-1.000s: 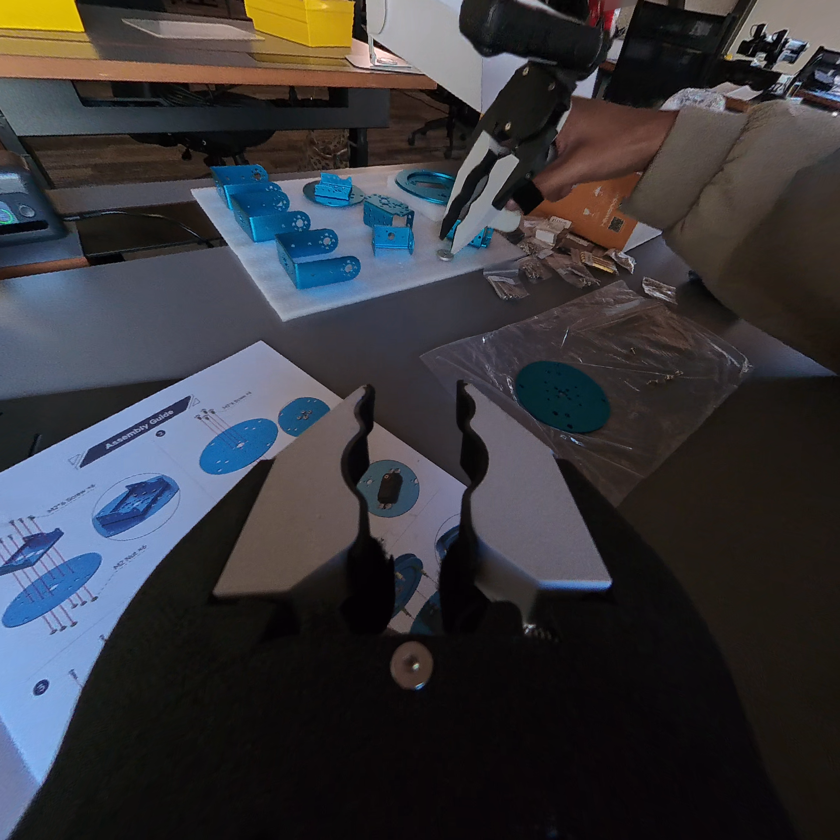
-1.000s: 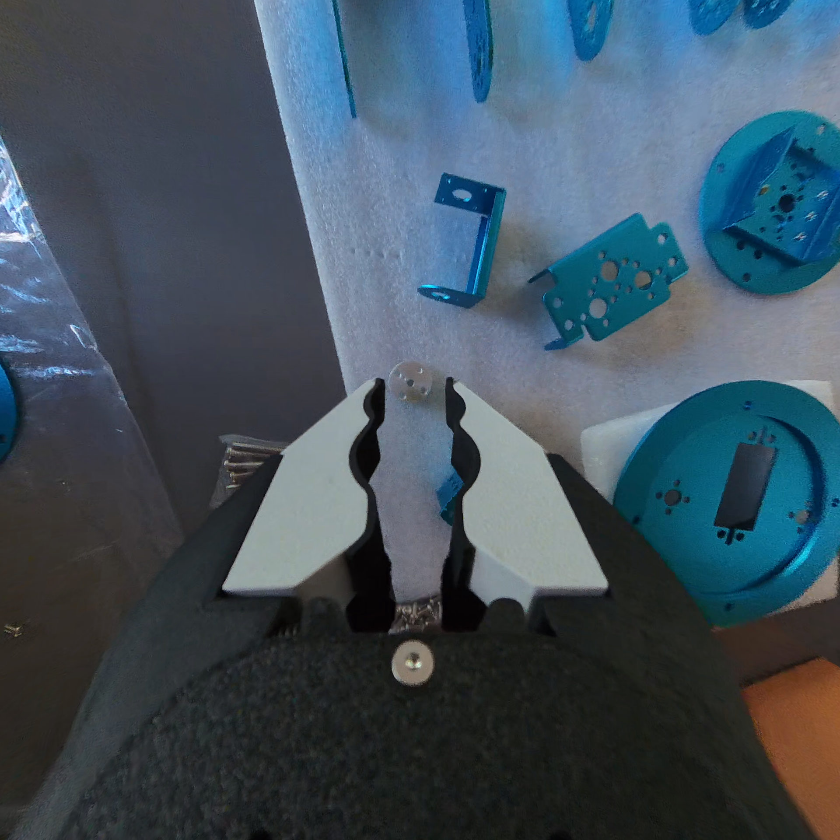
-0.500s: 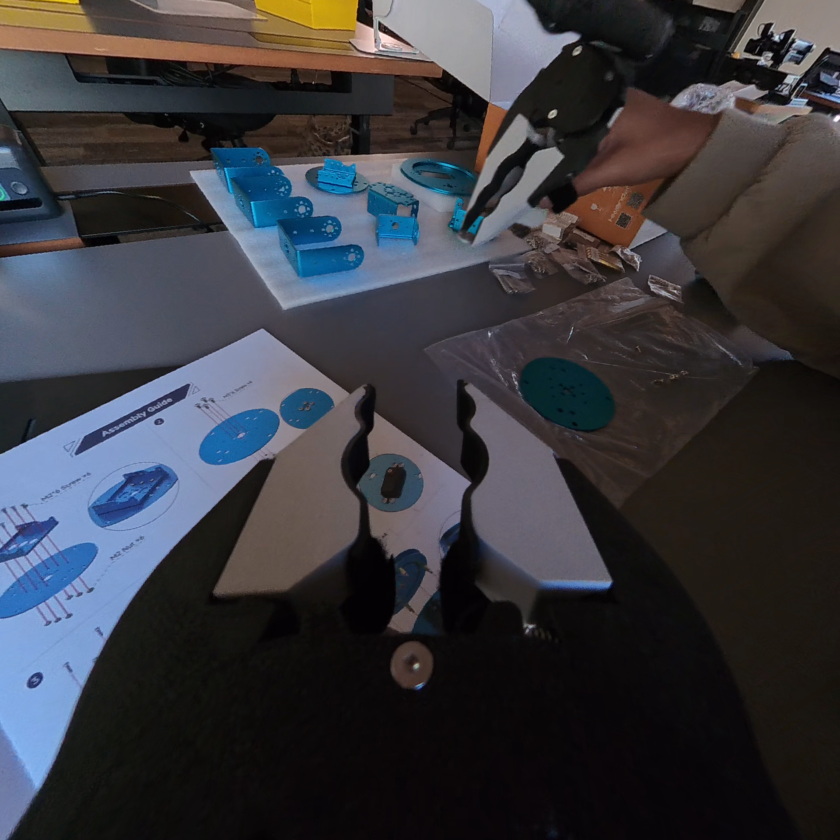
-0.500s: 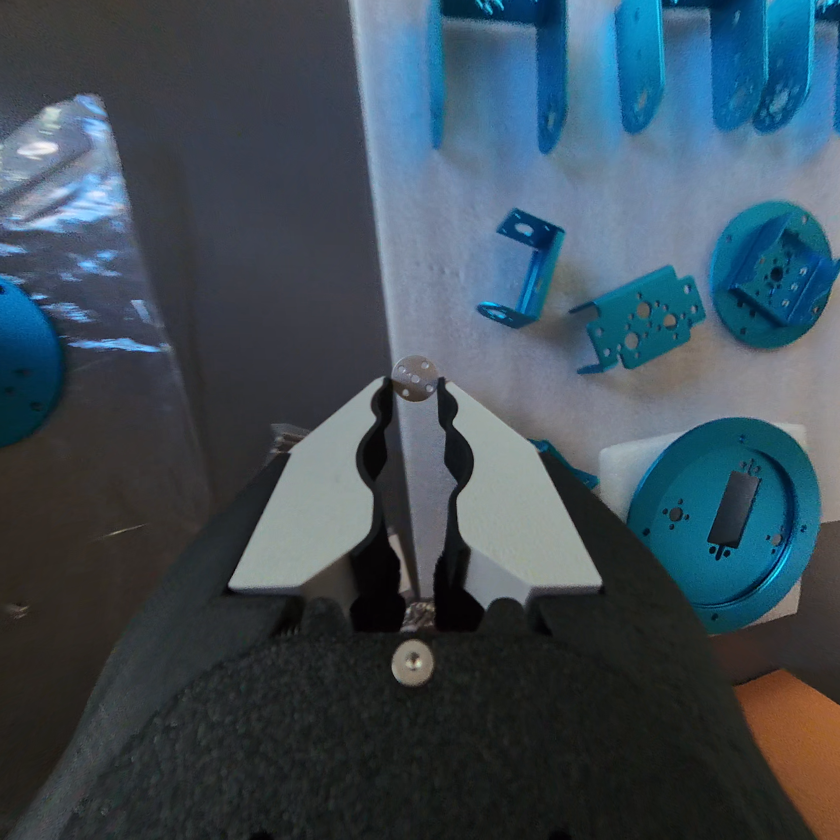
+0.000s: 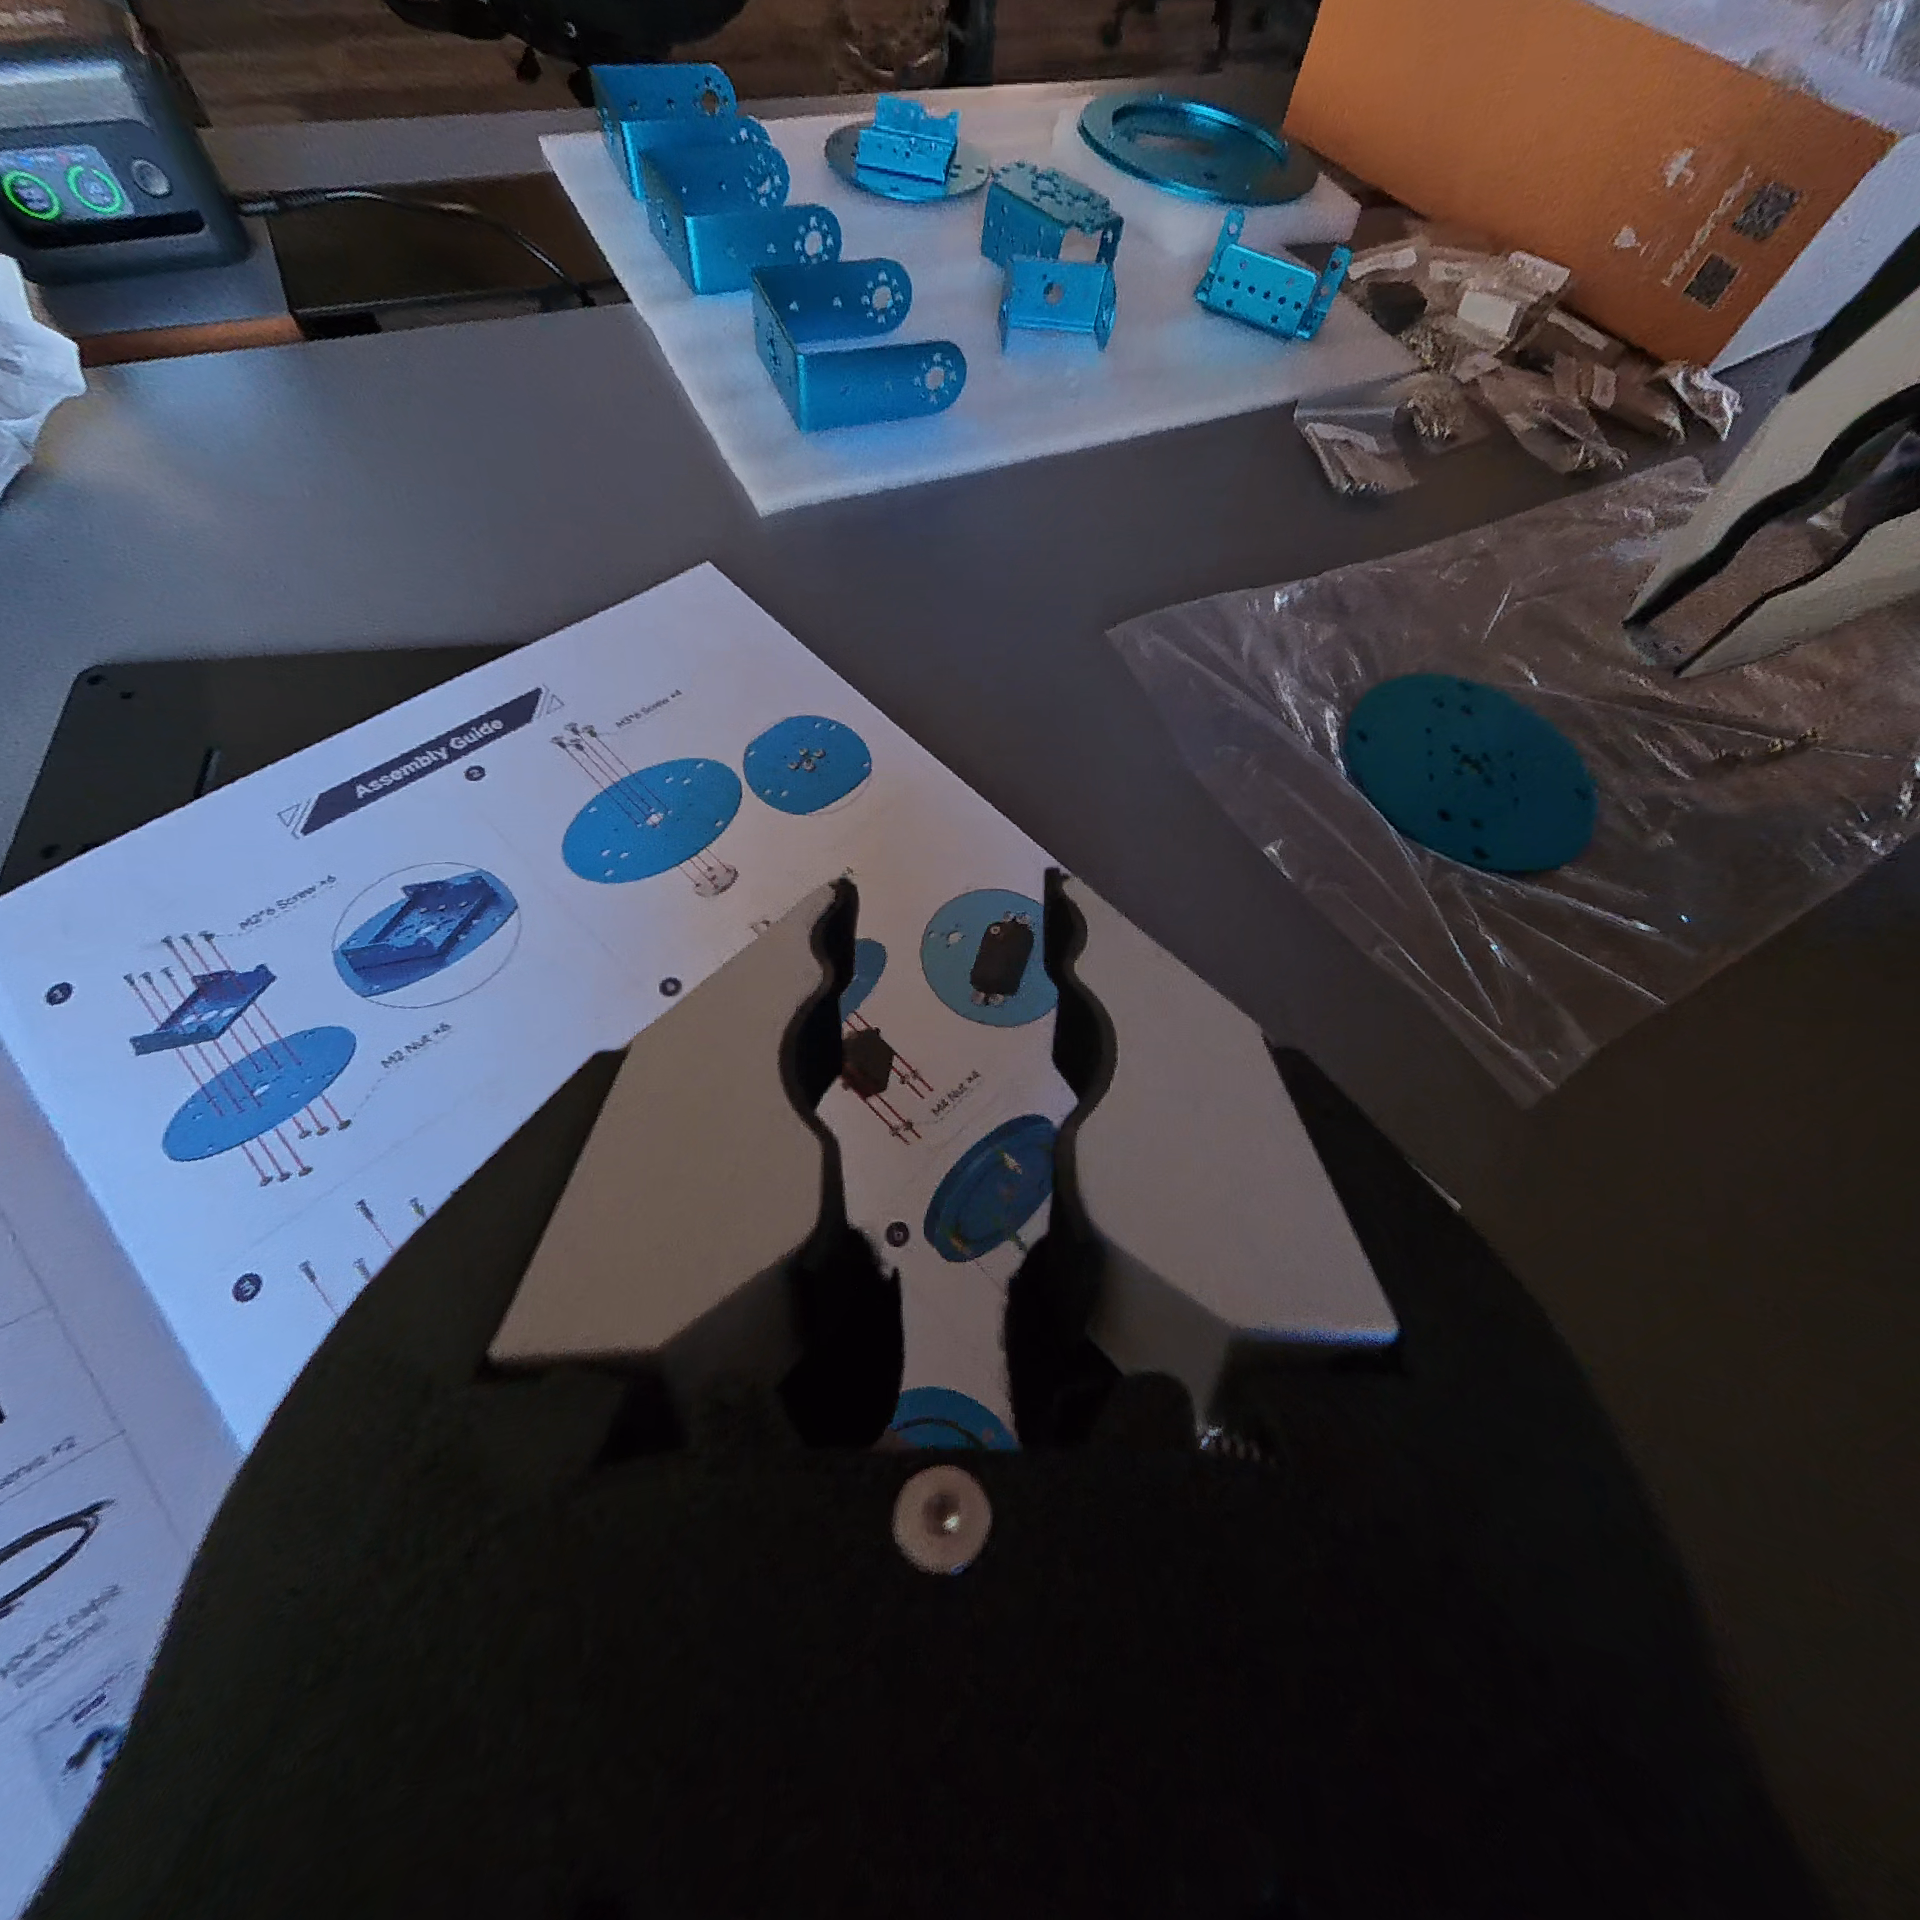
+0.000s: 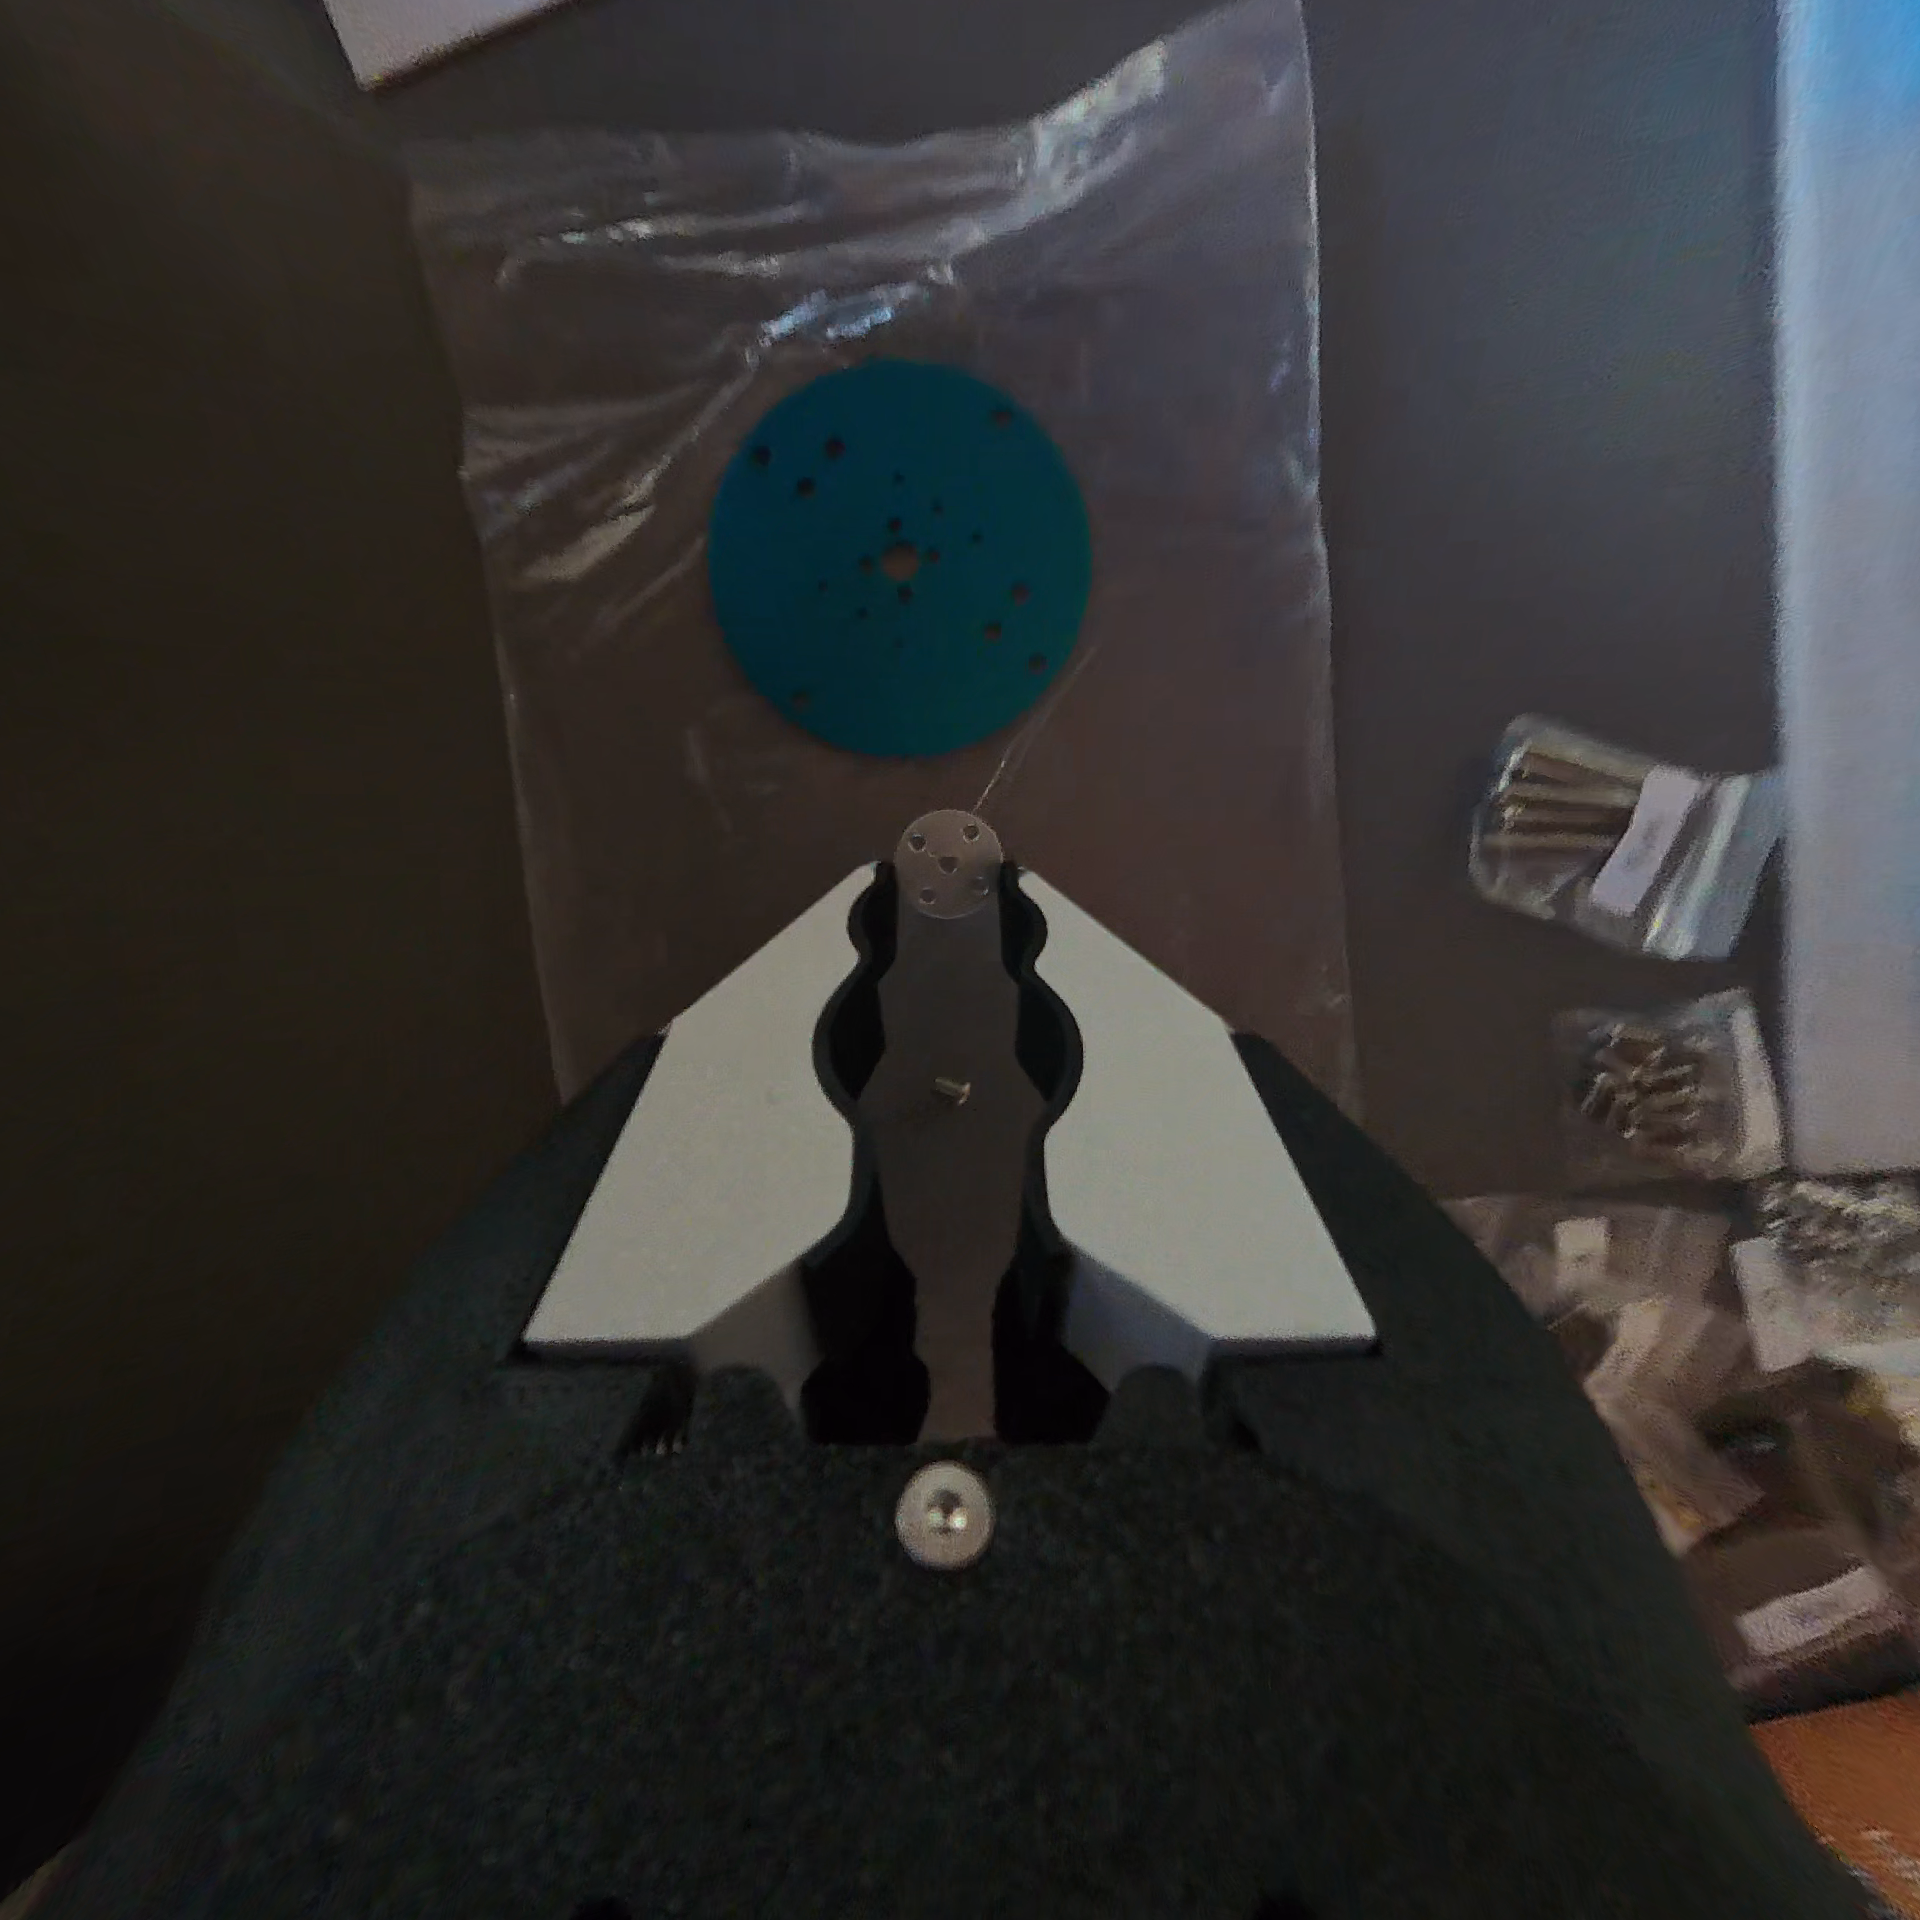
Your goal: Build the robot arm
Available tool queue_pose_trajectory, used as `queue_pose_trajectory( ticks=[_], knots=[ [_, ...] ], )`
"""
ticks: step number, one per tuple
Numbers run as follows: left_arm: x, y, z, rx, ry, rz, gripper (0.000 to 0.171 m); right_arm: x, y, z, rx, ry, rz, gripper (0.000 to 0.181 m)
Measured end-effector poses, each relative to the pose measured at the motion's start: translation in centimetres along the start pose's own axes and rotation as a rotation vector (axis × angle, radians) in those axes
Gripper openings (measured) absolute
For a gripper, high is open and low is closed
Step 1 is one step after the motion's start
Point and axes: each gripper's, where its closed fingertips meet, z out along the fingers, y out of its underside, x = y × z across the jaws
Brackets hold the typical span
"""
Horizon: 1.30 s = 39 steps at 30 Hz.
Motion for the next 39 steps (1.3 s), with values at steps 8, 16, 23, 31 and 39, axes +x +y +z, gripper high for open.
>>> queue_pose_trajectory(
  ticks=[8, 16, 23, 31, 39],
  knots=[
    [0.8, 0.9, -0.6, -0.053, -0.028, 0.036, 0.036, -0.2, 1.5, 1.1, 0.027, 0.054, 0.082, 0.019],
    [2.1, 1.0, -0.8, -0.061, -0.031, 0.031, 0.036, -0.6, 1.3, 1.6, 0.052, 0.045, 0.065, 0.019],
    [5.8, 0.6, 0.5, -0.077, 0.069, 0.095, 0.036, -0.6, 1.2, 1.6, 0.083, 0.048, 0.082, 0.020],
    [11.8, 0.2, 3.6, -0.091, 0.231, 0.131, 0.042, -0.9, 0.6, 1.5, 0.123, 0.050, 0.067, 0.042],
    [16.1, 1.6, 8.0, -0.213, 0.297, 0.304, 0.056, -2.2, -2.3, 2.4, 0.260, -0.048, 0.106, 0.075]
  ],
)
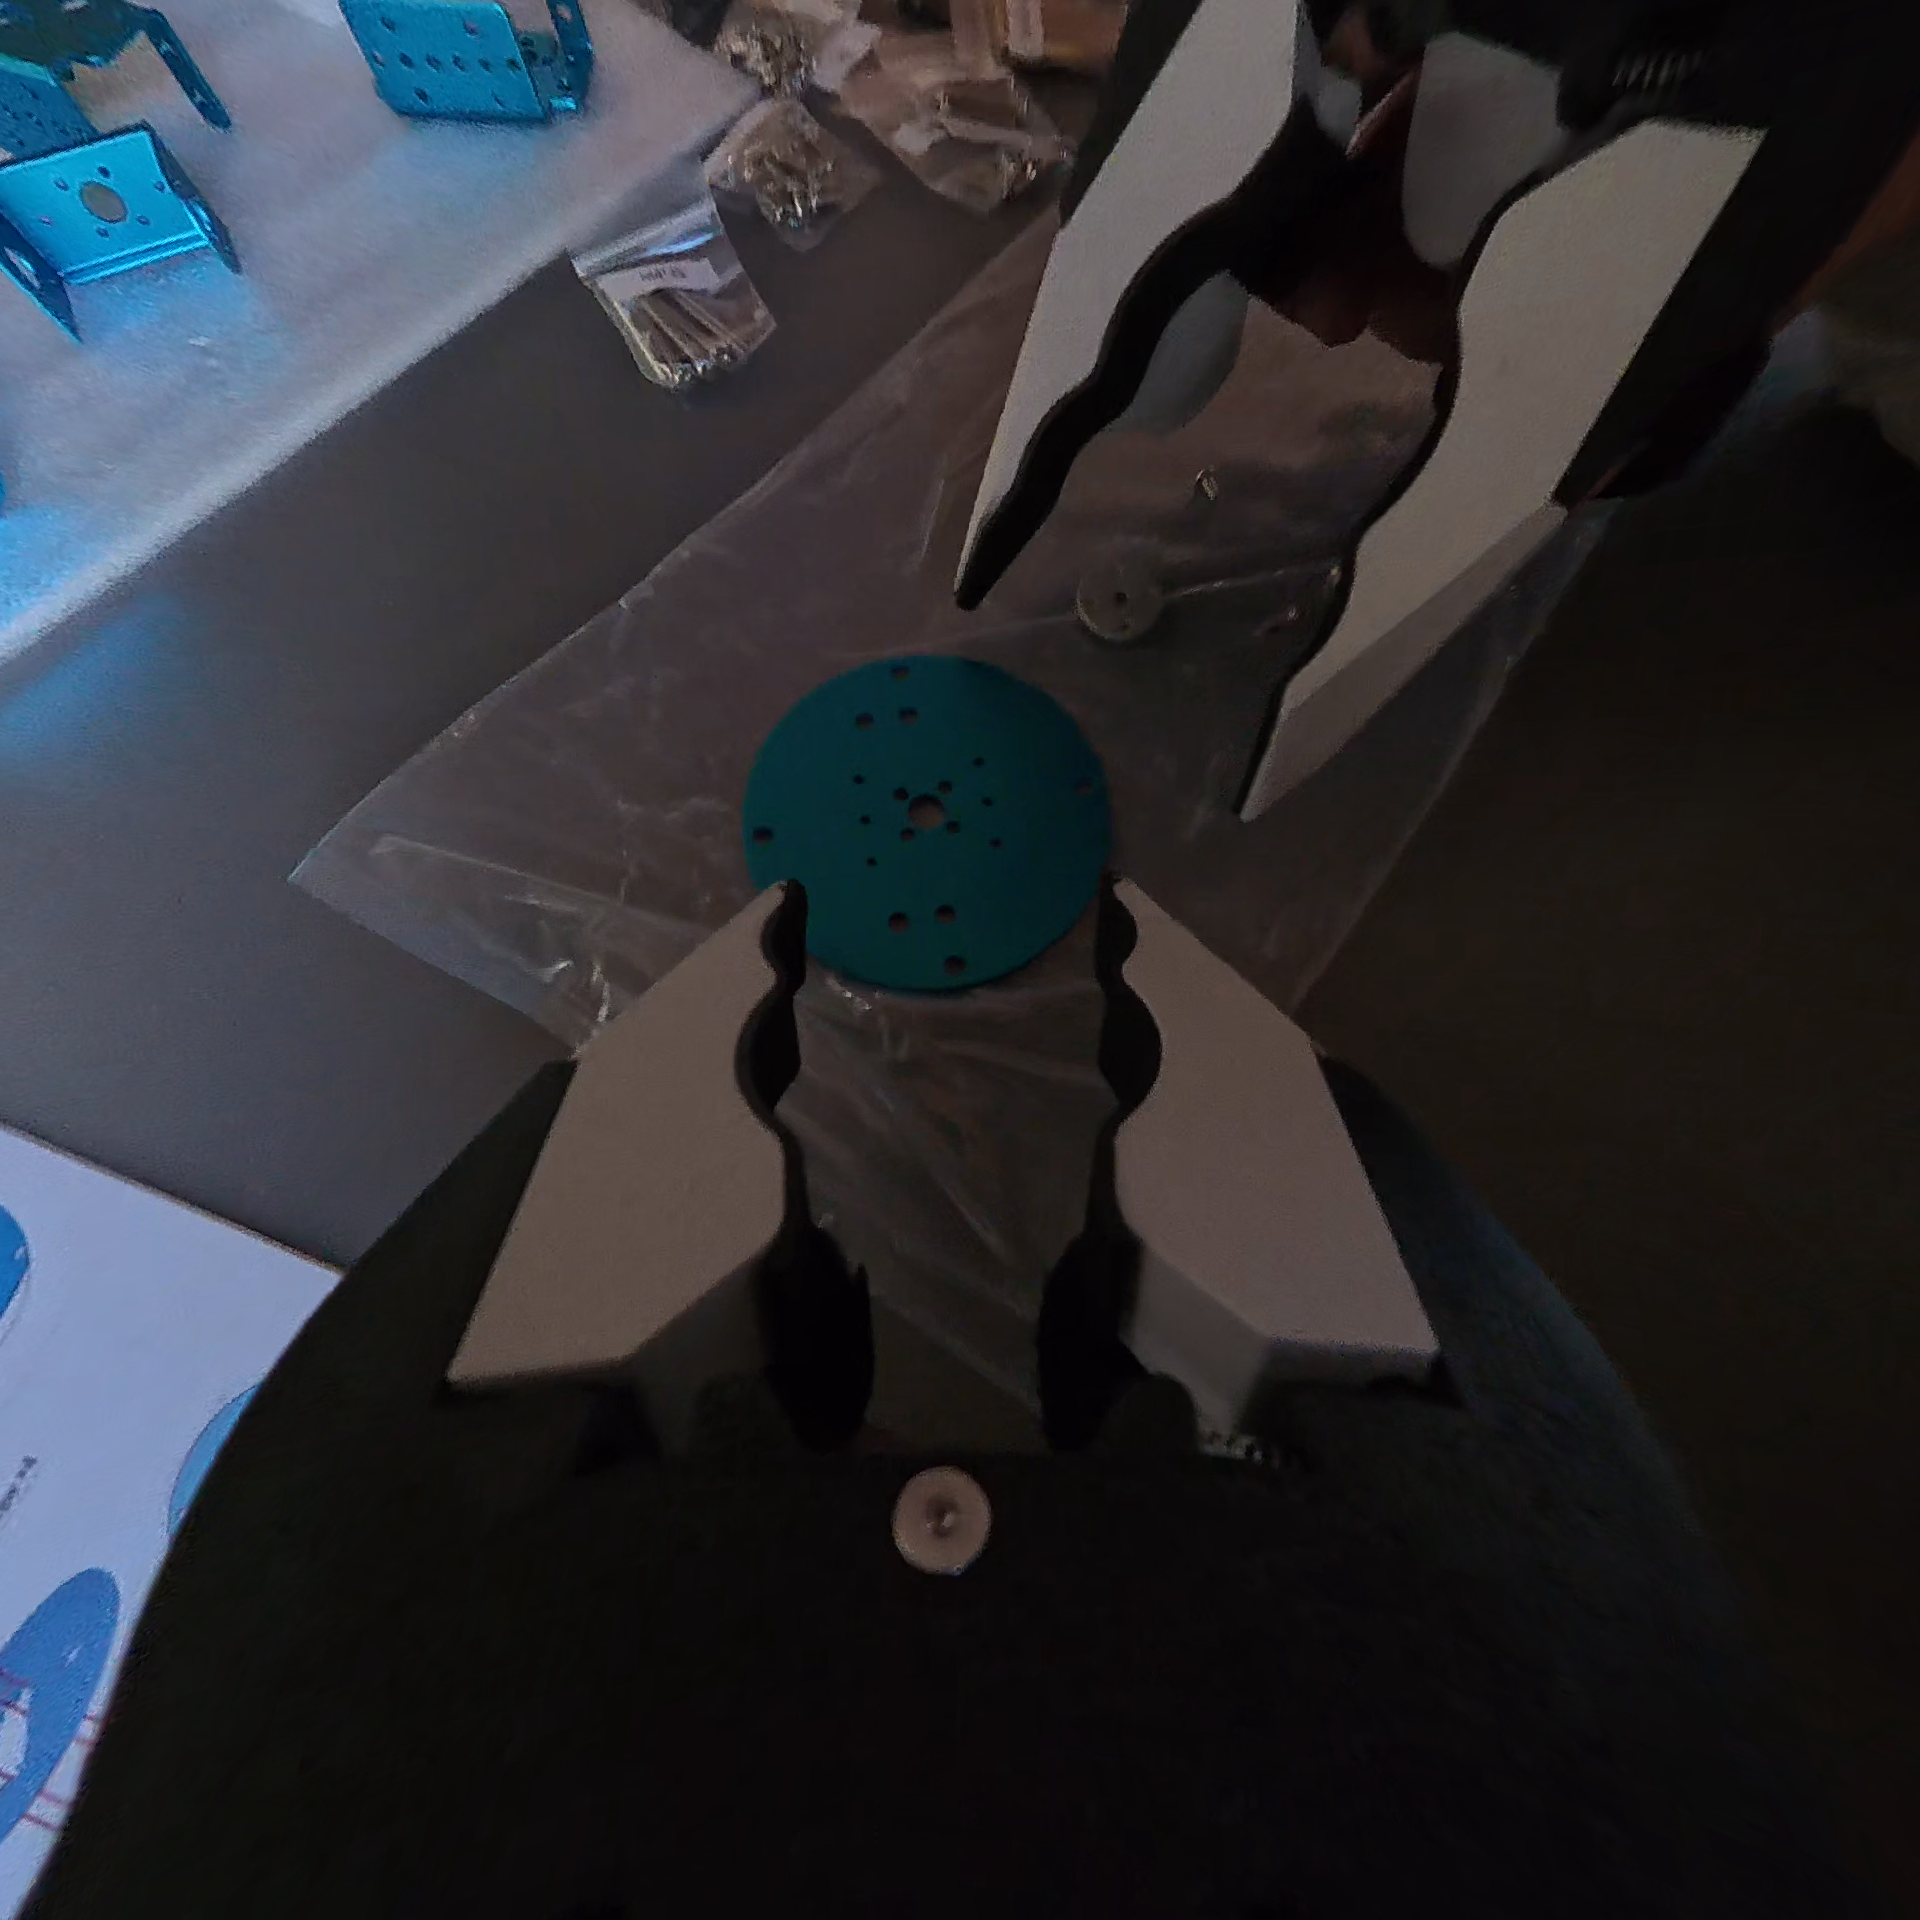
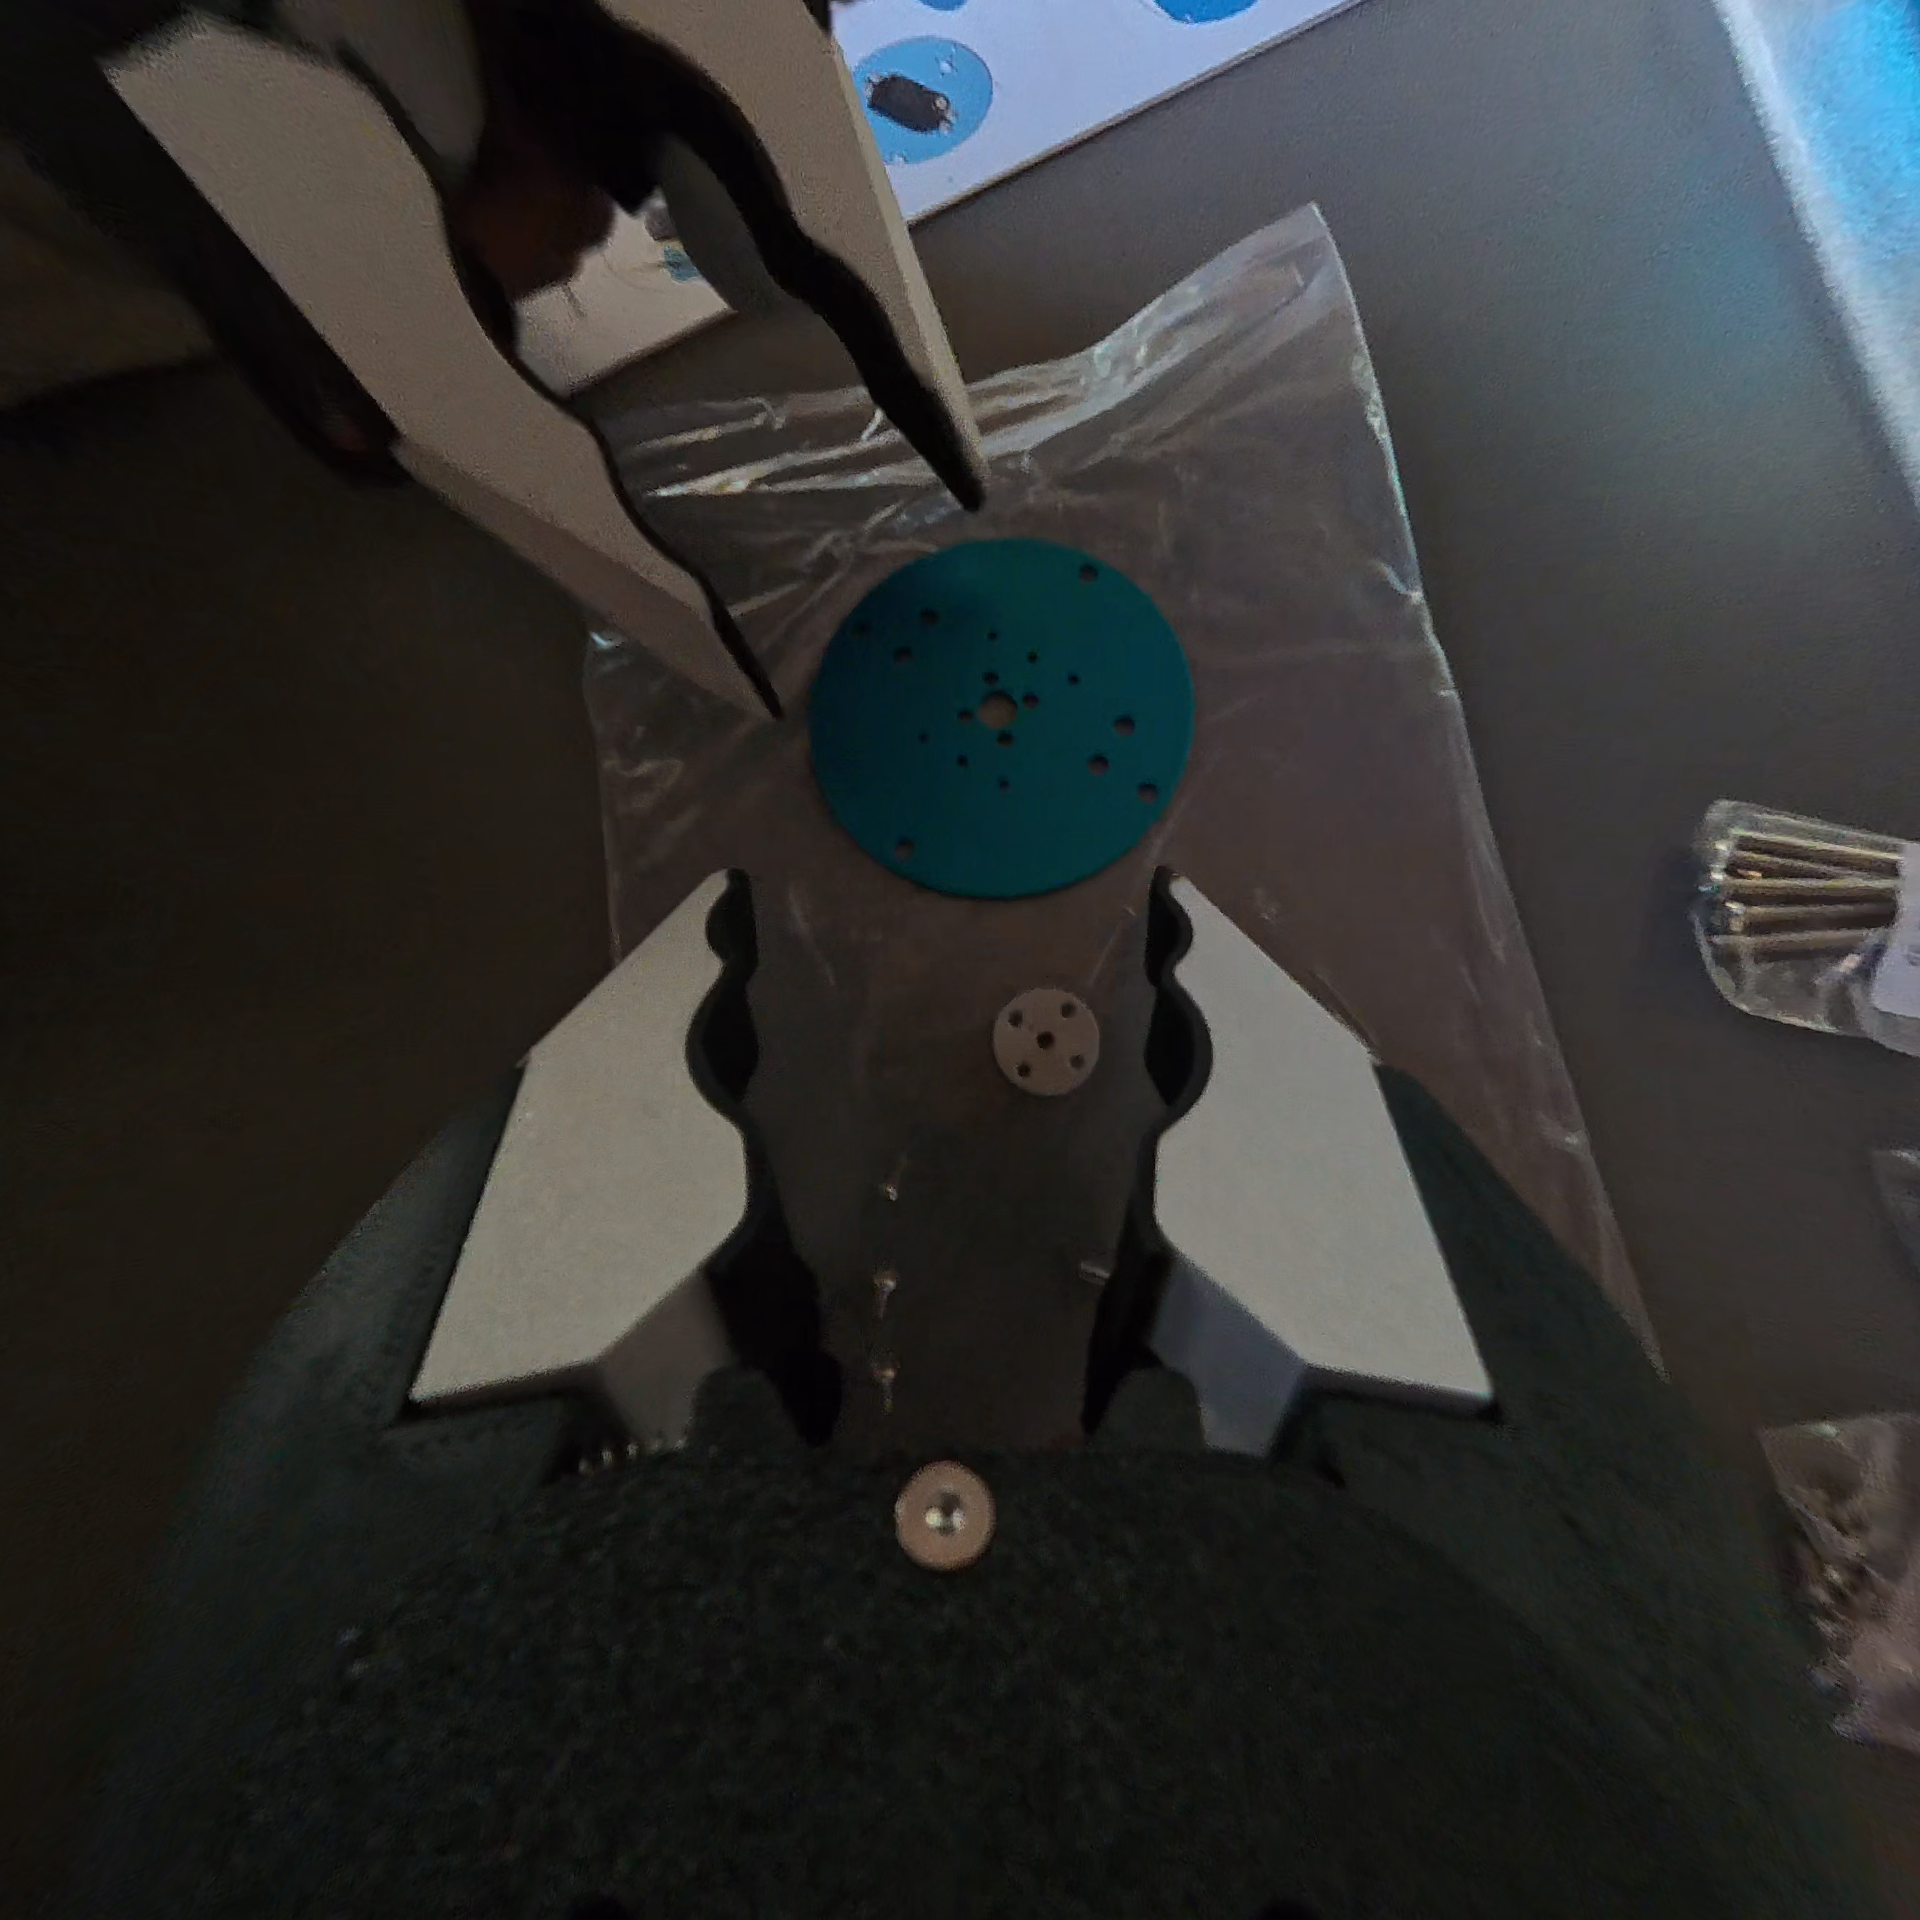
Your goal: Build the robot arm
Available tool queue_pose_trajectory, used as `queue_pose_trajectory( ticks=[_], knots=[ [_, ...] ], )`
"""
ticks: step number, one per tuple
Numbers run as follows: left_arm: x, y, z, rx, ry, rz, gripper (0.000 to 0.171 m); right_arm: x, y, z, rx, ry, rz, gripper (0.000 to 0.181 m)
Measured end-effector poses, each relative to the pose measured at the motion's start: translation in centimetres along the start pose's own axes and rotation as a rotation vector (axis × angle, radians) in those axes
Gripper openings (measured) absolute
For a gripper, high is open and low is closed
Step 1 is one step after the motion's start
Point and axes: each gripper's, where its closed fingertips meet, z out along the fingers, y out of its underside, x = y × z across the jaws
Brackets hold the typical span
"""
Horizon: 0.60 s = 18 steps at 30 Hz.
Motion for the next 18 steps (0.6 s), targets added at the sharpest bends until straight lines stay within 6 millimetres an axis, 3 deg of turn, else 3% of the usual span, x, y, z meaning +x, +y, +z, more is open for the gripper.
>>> queue_pose_trajectory(
  ticks=[18],
  knots=[
    [-0.8, 1.4, 0.8, -0.046, -0.031, -0.047, 0.057, 0.0, -0.4, 0.3, 0.038, -0.055, 0.087, 0.074]
  ],
)
